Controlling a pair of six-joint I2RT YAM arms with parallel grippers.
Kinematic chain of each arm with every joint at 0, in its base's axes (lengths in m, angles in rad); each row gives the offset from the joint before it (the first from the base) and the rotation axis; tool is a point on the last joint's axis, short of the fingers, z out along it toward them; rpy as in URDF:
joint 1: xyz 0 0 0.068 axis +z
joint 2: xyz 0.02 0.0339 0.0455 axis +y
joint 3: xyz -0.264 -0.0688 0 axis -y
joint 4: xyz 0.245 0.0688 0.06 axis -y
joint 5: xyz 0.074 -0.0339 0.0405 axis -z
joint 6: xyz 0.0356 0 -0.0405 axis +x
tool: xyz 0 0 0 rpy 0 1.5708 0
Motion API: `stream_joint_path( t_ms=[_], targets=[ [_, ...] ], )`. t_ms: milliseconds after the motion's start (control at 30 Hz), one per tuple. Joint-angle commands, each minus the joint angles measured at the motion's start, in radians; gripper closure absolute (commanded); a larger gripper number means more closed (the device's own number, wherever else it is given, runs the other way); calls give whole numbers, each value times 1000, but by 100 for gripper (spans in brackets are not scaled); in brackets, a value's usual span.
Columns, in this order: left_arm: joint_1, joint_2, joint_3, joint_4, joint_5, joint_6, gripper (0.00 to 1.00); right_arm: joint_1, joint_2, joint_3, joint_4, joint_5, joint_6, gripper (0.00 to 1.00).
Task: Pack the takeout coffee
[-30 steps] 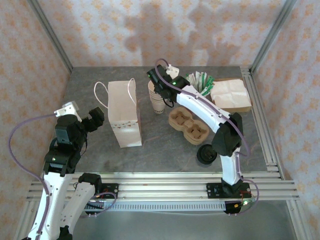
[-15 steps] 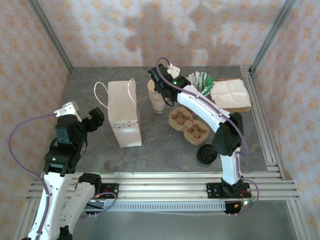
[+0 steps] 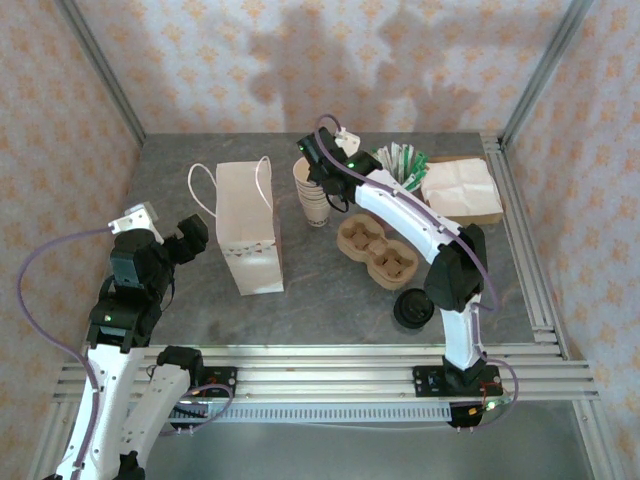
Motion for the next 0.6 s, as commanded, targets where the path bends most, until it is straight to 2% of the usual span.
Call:
stream_joint_path(
  t_ms=[0,300,433,567],
  targets=[
    [5,-1,-10,-6,-4,-15,3,-5,16,-16,14,-8,9,88],
    [5,-1,-12,-6,-6,-17,3,-9,-13,-28,31,-13,4,93],
    [4,0,-12,-6,-6,-16,3,-10,-26,-28,37,-14,1,99],
    [5,0,-11,-6,-8,-18,3,-11,-42,-28,42,-16,-5,100]
  ],
)
